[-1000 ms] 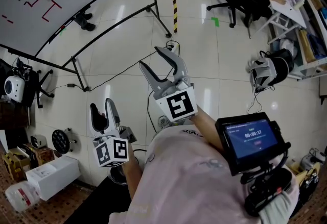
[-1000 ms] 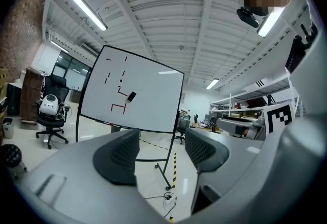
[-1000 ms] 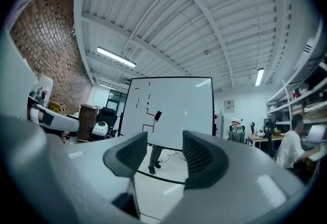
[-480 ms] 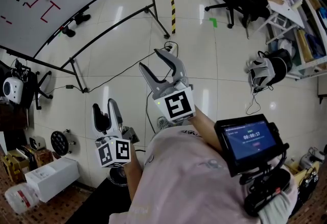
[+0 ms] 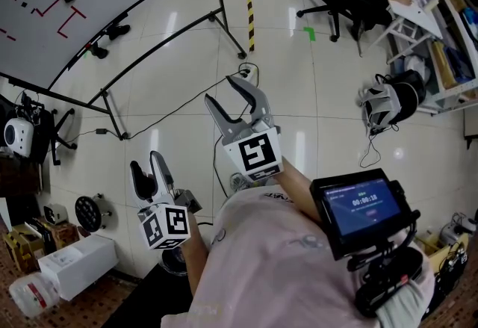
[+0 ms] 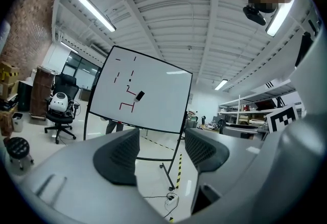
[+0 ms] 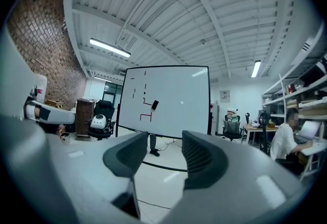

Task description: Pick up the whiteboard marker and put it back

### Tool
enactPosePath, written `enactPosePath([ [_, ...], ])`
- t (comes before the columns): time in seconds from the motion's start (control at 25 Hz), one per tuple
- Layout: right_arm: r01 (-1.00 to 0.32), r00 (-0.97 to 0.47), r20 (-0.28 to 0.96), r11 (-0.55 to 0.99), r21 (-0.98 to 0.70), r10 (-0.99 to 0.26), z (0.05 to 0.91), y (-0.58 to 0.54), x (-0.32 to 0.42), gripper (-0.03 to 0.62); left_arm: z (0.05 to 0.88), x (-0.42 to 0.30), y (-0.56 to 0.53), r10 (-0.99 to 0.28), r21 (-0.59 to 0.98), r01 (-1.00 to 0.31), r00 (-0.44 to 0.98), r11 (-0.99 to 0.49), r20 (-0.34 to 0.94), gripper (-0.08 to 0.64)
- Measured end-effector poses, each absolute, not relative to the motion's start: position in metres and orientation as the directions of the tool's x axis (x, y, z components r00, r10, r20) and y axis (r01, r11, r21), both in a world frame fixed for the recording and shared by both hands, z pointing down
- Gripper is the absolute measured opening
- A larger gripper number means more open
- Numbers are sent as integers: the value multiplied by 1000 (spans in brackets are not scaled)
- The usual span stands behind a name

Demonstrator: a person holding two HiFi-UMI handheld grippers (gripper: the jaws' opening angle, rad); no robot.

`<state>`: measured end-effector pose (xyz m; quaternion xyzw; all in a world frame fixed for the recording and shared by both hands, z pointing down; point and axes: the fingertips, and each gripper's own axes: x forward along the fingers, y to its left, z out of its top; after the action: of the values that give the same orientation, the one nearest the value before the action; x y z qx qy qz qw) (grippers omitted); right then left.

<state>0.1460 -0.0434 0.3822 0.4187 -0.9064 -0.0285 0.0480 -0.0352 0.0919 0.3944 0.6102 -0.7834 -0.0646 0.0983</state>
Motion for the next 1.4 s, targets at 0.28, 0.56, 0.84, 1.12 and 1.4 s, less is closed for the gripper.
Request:
enactPosePath([
  [0.28,-755,-642,89,648,94,-761,389,-45,145,210,397,-43,96,-963,240,-933,-258,269,78,270],
  [0.56,-721,-682,93,688,83,-725,391,-41,138,210,397,-46,99,-956,231,-927,-283,294,83,270],
  [0.84,-680,-718,104,726,104,-688,394,-33,129,210,398,-42,99,-958,232,-930,-273,285,86,270],
  [1.12,-648,-746,97,751,124,-659,393,-23,121,210,399,-35,98,-962,227,-935,-258,272,90,270],
  [1.4,-665,-738,66,741,94,-672,389,-14,134,182,398,-21,108,-964,211,-942,-249,263,88,270],
])
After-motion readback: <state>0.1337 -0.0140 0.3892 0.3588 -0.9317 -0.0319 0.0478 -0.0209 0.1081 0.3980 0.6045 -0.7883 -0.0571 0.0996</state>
